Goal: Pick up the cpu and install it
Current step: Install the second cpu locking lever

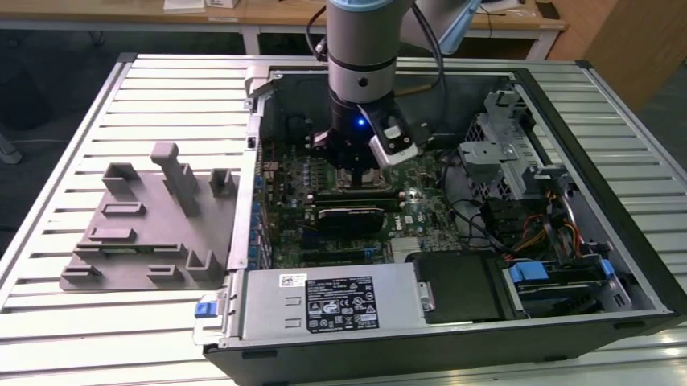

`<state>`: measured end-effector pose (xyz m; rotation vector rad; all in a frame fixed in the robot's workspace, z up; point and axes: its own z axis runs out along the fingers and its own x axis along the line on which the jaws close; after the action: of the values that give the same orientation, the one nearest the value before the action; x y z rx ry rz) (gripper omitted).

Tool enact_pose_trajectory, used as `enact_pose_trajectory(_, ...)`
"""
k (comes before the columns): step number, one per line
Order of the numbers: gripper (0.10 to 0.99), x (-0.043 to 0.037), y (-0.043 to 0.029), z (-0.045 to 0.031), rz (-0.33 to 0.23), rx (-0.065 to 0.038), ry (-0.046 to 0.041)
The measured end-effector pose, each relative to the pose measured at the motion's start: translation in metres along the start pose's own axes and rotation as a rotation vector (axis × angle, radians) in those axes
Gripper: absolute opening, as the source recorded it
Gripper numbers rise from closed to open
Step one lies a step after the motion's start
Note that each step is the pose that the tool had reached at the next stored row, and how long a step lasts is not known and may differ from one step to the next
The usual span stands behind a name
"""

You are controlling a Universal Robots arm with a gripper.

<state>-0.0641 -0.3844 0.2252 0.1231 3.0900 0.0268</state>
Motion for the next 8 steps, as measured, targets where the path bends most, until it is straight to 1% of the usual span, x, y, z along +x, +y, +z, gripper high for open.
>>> enact_pose_trajectory(2, 0.106, 0.0006, -0.0007, 0.0014, -0.006, 0.000, 0.0023)
enact_pose_trajectory(8, 0.106, 0.0009, -0.0007, 0.0016, -0.008, 0.000, 0.0024)
